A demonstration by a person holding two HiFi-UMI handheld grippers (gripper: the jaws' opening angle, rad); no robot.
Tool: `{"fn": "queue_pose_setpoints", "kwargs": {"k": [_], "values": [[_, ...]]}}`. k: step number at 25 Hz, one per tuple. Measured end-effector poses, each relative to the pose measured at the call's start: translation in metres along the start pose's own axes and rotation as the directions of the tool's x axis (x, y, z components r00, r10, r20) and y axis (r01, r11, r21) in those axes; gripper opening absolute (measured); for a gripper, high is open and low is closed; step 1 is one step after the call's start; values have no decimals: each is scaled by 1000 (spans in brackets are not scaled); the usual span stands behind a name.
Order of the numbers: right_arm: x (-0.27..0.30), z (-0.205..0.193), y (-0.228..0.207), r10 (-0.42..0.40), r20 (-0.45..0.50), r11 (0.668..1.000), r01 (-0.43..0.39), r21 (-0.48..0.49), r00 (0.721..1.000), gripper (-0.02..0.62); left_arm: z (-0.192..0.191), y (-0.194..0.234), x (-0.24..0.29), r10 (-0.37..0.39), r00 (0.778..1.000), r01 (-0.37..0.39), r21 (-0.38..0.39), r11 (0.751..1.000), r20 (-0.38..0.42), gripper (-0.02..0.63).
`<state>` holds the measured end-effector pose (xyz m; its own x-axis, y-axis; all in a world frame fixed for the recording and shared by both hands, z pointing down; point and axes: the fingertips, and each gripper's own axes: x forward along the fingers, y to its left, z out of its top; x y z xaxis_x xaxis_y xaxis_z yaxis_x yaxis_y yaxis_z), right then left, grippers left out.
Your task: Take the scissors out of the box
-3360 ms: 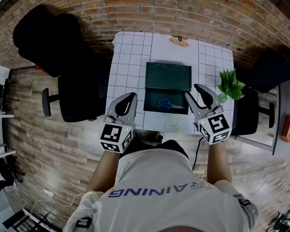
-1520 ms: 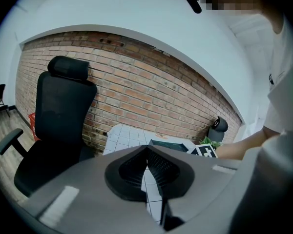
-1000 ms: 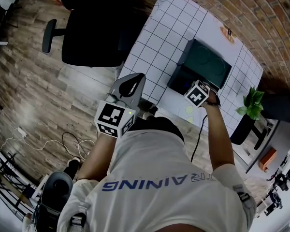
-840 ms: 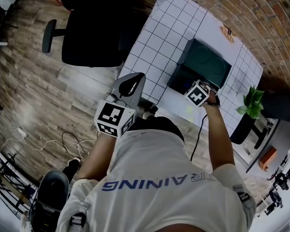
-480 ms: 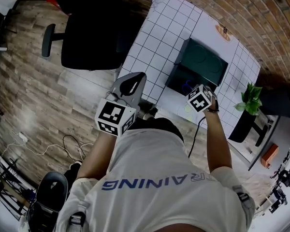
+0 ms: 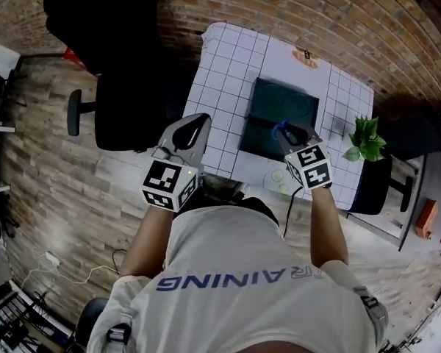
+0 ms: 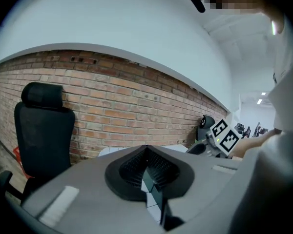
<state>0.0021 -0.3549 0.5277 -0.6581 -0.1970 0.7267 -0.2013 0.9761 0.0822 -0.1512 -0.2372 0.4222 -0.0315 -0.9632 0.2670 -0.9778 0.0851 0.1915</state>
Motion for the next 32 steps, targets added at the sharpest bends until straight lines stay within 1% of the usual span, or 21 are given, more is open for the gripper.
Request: {"fn": "queue_pose_setpoints", "kwargs": {"k": [1,3,5,7,9,11,13,14,16,21,24,26,32], "values": [[-12,15,-7,-20,64,999,16,51,998,89,9,-2,4,-15,1000,15,16,1000,12,2],[-39,43,-20,-56,175,992,35,122,983,89,22,-8,7,-39,999,38,34,999,27,2],[-70,68,-30,-101,276,985,56,166,956,89,35,-16,11,-59,998,57,58,997,37,2],[-102,91,-41,-162,379,974,87,207,911,89,52,-23,16,-84,995,78,91,993,61,2],[-136,107,-49,-222,468,962,114,247,855,91,68,-32,19,-106,990,96,110,989,94,2],[-168,117,-55,-282,536,948,143,286,796,91,82,-43,18,-127,984,112,122,986,123,2],[-195,121,-61,-347,575,929,188,318,741,91,95,-53,19,-151,977,130,140,981,150,2],[-205,122,-64,-376,585,920,212,330,718,91,100,-58,20,-164,973,140,150,979,162,2],[-220,120,-68,-413,597,905,240,351,688,91,108,-67,22,-185,967,156,163,974,178,2],[-236,114,-72,-463,612,880,254,401,641,92,115,-80,26,-222,958,190,177,966,182,2],[-237,112,-71,-476,619,871,242,427,624,92,114,-84,26,-232,956,200,182,963,177,2],[-237,110,-70,-479,619,870,240,431,623,92,112,-85,25,-234,957,202,186,962,170,2],[-232,109,-66,-468,616,874,227,430,634,92,110,-86,24,-230,961,200,186,962,157,2]]}}
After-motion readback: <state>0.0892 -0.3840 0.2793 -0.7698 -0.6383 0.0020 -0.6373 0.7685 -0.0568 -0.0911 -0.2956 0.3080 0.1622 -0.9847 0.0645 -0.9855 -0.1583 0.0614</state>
